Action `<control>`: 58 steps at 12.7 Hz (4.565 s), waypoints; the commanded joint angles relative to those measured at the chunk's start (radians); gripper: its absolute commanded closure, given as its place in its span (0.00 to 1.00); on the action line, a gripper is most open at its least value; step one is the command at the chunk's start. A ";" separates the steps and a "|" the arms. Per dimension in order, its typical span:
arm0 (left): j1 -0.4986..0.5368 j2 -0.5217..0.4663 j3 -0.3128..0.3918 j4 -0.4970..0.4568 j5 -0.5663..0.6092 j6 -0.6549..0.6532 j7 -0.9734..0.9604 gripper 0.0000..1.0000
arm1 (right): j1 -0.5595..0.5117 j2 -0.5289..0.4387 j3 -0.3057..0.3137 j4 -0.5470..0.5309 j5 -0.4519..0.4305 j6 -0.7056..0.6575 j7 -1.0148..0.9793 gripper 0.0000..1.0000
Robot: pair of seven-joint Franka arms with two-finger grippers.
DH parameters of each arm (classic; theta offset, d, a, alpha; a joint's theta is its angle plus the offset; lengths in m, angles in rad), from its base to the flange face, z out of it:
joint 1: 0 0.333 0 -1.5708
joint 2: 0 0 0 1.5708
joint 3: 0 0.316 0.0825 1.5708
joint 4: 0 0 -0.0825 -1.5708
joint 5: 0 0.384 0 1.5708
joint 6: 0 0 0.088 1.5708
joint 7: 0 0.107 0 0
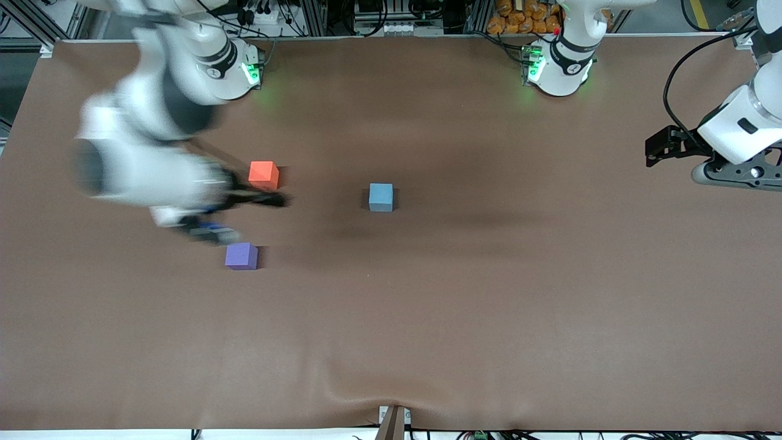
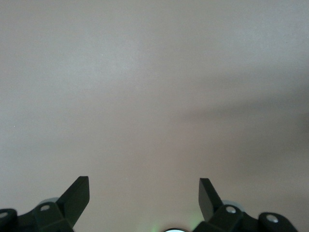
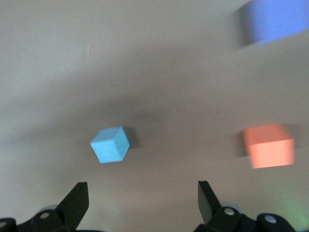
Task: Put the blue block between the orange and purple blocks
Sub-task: 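Move the right gripper over to the light blue block, then close the right gripper on the light blue block, then carry the block with the right gripper between the orange and purple blocks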
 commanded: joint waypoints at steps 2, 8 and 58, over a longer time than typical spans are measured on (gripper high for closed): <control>-0.009 0.011 -0.013 0.045 0.015 -0.003 0.008 0.00 | 0.114 0.010 -0.049 -0.012 -0.037 0.025 0.047 0.00; -0.006 0.010 -0.035 0.051 0.019 -0.003 0.006 0.00 | 0.166 0.064 -0.049 -0.012 -0.046 0.143 0.099 0.00; 0.002 -0.036 -0.056 0.013 -0.015 -0.012 -0.092 0.00 | -0.199 0.019 -0.060 -0.471 -0.186 0.479 -0.486 1.00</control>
